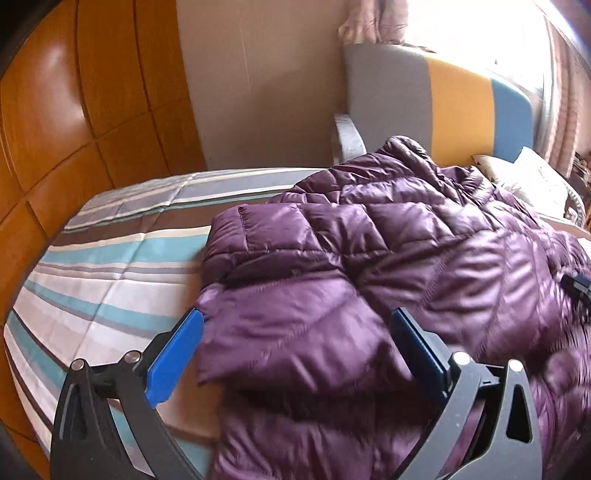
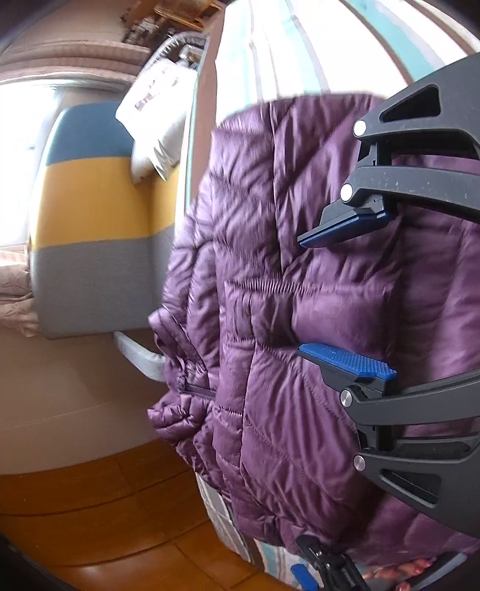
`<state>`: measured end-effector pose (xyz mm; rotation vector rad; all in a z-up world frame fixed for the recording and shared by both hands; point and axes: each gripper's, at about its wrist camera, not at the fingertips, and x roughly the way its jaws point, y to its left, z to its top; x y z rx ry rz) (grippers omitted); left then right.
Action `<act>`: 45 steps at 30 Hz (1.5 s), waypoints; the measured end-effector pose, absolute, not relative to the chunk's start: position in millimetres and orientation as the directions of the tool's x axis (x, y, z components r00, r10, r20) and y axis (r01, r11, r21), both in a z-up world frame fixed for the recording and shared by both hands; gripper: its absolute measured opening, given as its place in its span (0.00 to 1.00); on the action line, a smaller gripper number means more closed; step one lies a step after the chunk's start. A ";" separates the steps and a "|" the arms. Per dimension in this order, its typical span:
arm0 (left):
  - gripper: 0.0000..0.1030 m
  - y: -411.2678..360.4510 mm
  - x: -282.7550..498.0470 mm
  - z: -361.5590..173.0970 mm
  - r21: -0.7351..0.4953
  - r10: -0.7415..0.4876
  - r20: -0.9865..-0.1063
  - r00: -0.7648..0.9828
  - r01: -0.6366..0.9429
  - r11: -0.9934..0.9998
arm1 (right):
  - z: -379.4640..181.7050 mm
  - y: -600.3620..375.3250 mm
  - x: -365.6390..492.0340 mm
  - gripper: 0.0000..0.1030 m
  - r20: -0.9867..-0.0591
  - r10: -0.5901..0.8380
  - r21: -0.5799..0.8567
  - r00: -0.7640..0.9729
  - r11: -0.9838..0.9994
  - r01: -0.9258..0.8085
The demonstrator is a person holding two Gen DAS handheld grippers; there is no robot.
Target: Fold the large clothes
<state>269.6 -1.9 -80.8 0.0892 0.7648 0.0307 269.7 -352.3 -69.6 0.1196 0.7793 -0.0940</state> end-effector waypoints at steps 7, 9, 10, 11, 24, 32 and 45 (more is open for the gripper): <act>0.98 -1.4 293.9 -104.1 0.097 0.076 -0.761 0.644 -0.003 0.995 | -93.4 -366.7 283.0 0.54 -0.755 -0.076 0.055 0.651 0.983 0.178; 0.98 -4.1 296.4 -108.6 0.105 0.077 -0.766 0.639 0.006 0.995 | -97.1 -362.7 286.0 0.55 -0.756 -0.099 0.029 0.647 0.983 0.183; 0.98 -4.6 298.0 -109.6 0.103 0.074 -0.767 0.637 0.008 0.995 | -97.7 -360.0 287.3 0.55 -0.755 -0.115 0.009 0.645 0.982 0.186; 0.98 -4.4 298.2 -110.3 0.099 0.071 -0.769 0.636 0.009 0.995 | -98.0 -358.9 287.3 0.56 -0.755 -0.121 0.001 0.644 0.983 0.186; 0.98 21.3 235.5 -83.6 -0.053 -0.109 -0.745 0.659 0.106 0.993 | -51.6 -379.5 195.1 0.56 -0.739 0.010 0.107 0.674 0.989 0.103; 0.97 58.5 151.5 -82.4 -0.145 -0.196 -0.742 0.642 0.132 0.981 | -51.5 -416.4 112.5 0.56 -0.741 0.024 0.162 0.671 0.976 0.144; 0.62 87.9 71.6 -92.5 -0.209 -0.281 -0.754 0.594 0.188 0.960 | -75.8 -442.2 3.8 0.49 -0.783 0.065 0.222 0.618 0.958 0.181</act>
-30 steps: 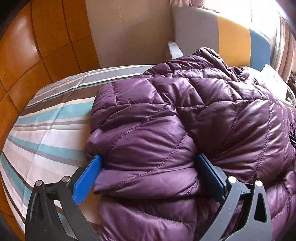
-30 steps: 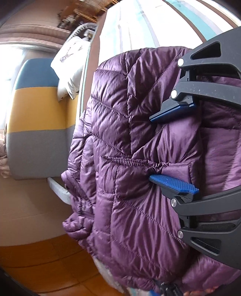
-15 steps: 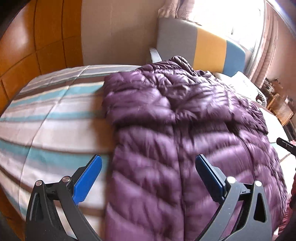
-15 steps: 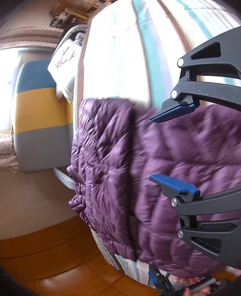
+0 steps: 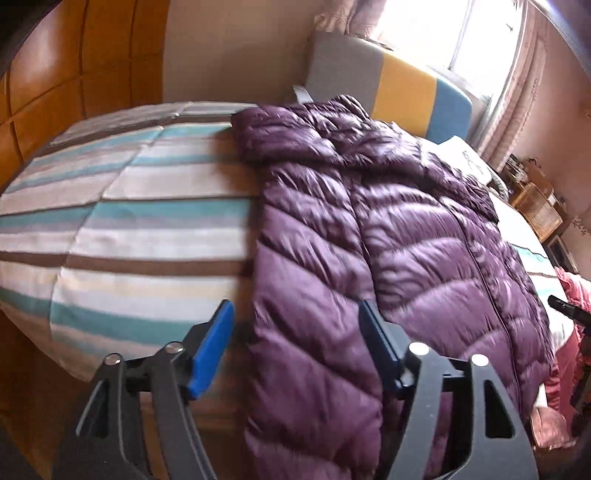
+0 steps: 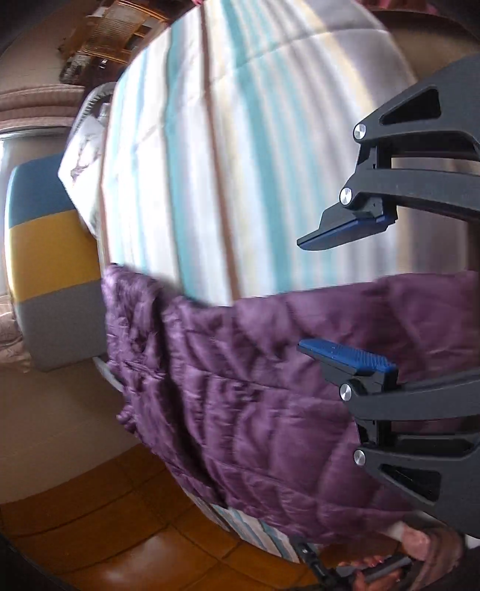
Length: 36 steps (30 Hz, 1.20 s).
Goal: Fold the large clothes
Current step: 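Grasp the jacket hem with both grippers and lift it toward the collar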
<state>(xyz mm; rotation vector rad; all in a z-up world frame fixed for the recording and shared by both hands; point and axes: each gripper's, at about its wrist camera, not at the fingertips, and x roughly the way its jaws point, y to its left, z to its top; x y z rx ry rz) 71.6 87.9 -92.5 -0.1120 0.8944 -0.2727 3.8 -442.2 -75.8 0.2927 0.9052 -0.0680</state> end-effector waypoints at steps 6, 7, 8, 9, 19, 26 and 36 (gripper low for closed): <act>0.54 86.8 58.9 -101.9 -0.219 -0.303 -0.776 0.553 0.214 0.952 | -93.0 -431.8 -21.5 0.45 -0.824 0.112 0.241 0.555 0.957 0.164; 0.54 88.4 56.7 -102.4 -0.225 -0.306 -0.778 0.549 0.211 0.951 | -95.8 -431.0 -23.3 0.41 -0.828 0.120 0.247 0.548 0.955 0.163; 0.54 89.2 55.9 -102.8 -0.226 -0.306 -0.780 0.545 0.211 0.951 | -97.5 -430.4 -25.9 0.41 -0.828 0.126 0.252 0.546 0.954 0.163; 0.54 90.3 53.6 -103.7 -0.228 -0.308 -0.784 0.539 0.213 0.950 | -98.0 -429.1 -27.9 0.39 -0.827 0.127 0.251 0.547 0.955 0.158; 0.15 90.2 45.1 -106.7 -0.295 -0.383 -0.793 0.473 0.252 0.922 | -99.4 -417.2 -22.4 0.08 -0.807 0.210 0.299 0.551 0.951 0.077; 0.07 84.1 38.0 -90.5 -0.277 -0.397 -0.755 0.521 0.295 0.914 | -89.9 -421.6 -22.2 0.05 -0.755 0.284 0.401 0.591 0.913 0.073; 0.06 94.9 40.2 -58.5 -0.381 -0.478 -0.646 0.595 0.291 0.878 | -67.6 -424.6 -12.4 0.04 -0.645 0.386 0.538 0.659 0.842 0.034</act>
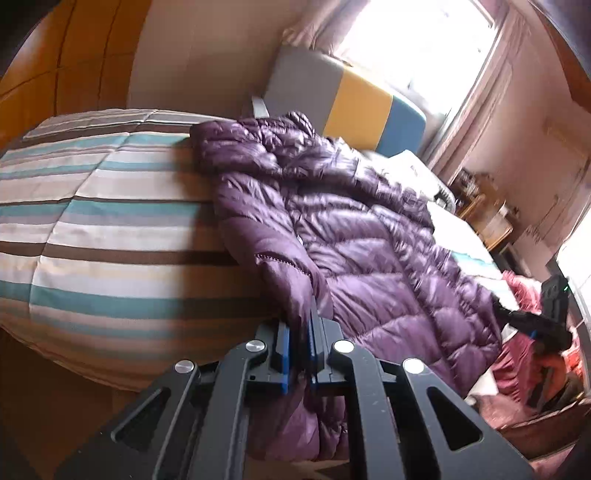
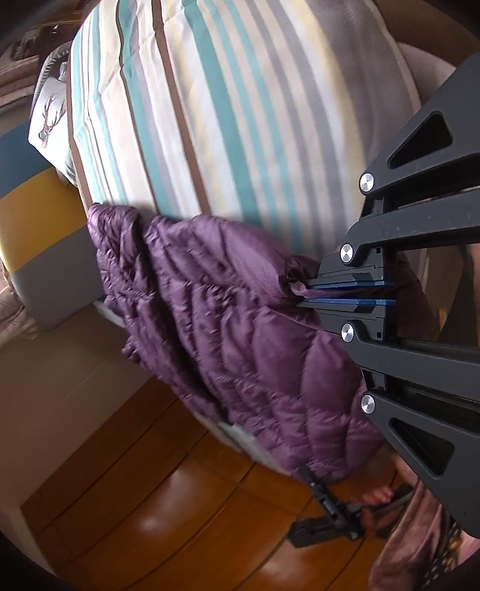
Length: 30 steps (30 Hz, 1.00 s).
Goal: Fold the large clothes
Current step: 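Grasp the jacket hem with both grippers and lift it toward the collar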
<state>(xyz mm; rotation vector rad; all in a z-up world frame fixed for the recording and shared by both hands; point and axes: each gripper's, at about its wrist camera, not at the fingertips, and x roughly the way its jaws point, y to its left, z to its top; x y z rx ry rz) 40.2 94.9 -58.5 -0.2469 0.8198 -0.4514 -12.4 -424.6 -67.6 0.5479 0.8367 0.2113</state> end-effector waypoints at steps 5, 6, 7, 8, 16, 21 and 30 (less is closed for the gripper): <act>0.06 99.1 44.6 -47.2 -0.406 -0.493 -0.612 0.618 0.290 0.867 | -53.9 -429.0 1.7 0.04 -0.598 0.407 0.582 0.691 0.813 0.025; 0.06 99.8 47.1 -44.2 -0.418 -0.502 -0.602 0.621 0.290 0.861 | -52.7 -430.2 3.9 0.04 -0.589 0.412 0.592 0.695 0.806 0.024; 0.06 100.3 49.1 -42.8 -0.429 -0.509 -0.595 0.622 0.290 0.856 | -50.0 -432.0 7.7 0.04 -0.579 0.416 0.602 0.701 0.798 0.024; 0.06 100.9 51.7 -40.8 -0.439 -0.516 -0.587 0.624 0.290 0.850 | -47.4 -433.4 11.2 0.04 -0.572 0.416 0.608 0.707 0.794 0.024; 0.06 101.1 87.4 -23.0 -0.495 -0.537 -0.526 0.660 0.276 0.824 | -34.4 -454.4 47.4 0.04 -0.518 0.405 0.662 0.753 0.748 0.054; 0.06 100.8 120.1 -23.2 -0.541 -0.545 -0.513 0.663 0.243 0.805 | -37.5 -465.2 83.0 0.04 -0.488 0.423 0.718 0.764 0.692 0.076; 0.06 78.2 193.1 -24.8 -0.502 -0.490 -0.545 0.680 0.204 0.841 | -32.9 -472.4 150.3 0.04 -0.505 0.386 0.690 0.772 0.718 0.092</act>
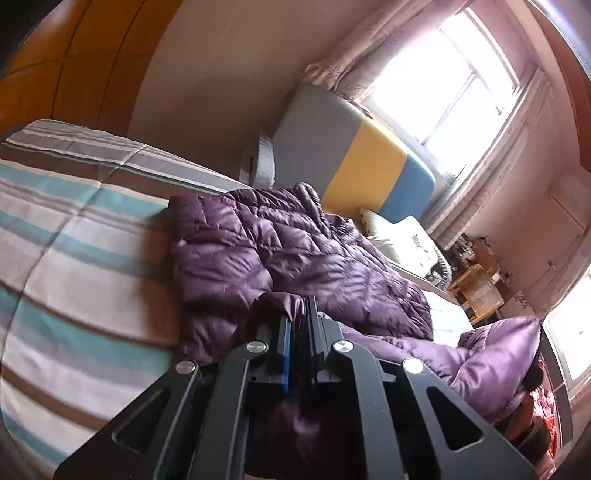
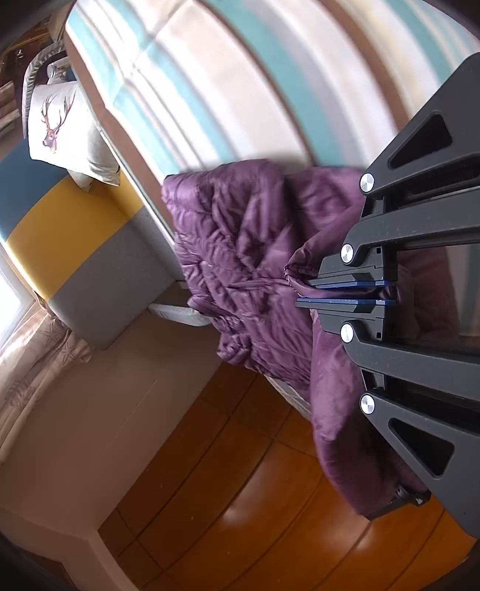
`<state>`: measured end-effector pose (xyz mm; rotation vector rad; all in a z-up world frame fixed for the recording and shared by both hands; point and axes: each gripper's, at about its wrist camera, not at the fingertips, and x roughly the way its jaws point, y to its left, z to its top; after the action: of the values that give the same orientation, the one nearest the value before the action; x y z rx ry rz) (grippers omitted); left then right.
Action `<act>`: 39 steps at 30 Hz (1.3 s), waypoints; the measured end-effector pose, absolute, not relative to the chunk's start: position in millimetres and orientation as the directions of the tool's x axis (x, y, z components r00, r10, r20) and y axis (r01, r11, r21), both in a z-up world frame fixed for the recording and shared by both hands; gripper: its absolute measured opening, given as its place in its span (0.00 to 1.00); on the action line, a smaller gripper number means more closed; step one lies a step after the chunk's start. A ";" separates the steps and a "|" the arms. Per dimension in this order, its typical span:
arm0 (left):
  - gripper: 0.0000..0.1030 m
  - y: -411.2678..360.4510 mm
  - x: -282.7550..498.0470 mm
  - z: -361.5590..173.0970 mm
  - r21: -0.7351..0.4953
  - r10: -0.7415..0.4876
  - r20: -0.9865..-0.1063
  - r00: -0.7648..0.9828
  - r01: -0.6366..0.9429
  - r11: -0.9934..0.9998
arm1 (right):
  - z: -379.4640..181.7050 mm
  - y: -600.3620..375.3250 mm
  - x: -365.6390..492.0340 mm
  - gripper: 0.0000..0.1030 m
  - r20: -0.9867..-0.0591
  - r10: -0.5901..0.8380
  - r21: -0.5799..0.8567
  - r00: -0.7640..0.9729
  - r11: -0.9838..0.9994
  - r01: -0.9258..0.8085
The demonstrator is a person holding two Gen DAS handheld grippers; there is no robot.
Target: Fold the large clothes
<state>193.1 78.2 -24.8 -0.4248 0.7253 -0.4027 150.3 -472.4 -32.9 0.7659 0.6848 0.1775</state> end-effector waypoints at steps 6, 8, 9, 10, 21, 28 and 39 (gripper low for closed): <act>0.06 66.2 244.0 -40.5 -0.495 -0.458 -0.587 0.667 0.152 0.855 | -38.9 -479.6 196.1 0.04 -0.542 0.352 0.662 0.763 0.738 0.130; 0.06 63.0 257.8 -46.5 -0.491 -0.446 -0.603 0.661 0.133 0.861 | -42.5 -482.5 206.9 0.04 -0.550 0.342 0.658 0.762 0.739 0.143; 0.06 62.1 263.1 -49.4 -0.489 -0.442 -0.609 0.659 0.127 0.863 | -44.9 -483.9 212.2 0.04 -0.554 0.336 0.657 0.761 0.739 0.152; 0.06 60.6 270.7 -52.8 -0.485 -0.436 -0.617 0.656 0.120 0.866 | -48.4 -485.8 218.9 0.04 -0.560 0.329 0.654 0.761 0.739 0.162; 0.83 81.2 309.8 -60.0 -0.581 -0.403 -0.564 0.721 0.000 0.814 | -73.9 -516.6 226.5 0.86 -0.482 0.251 0.727 0.839 0.650 0.223; 0.93 112.3 267.9 -63.9 -0.534 -0.335 -0.510 0.792 0.013 0.845 | -75.9 -538.4 177.0 0.91 -0.512 0.201 0.686 0.835 0.682 0.256; 0.91 72.6 264.6 -112.5 -0.475 -0.427 -0.641 0.638 0.108 0.873 | -107.2 -502.0 198.7 0.89 -0.595 0.345 0.660 0.726 0.725 0.196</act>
<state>264.6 72.6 -112.5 -0.4187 0.8283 -0.3157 198.7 -502.0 -107.2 0.7750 0.7730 0.0916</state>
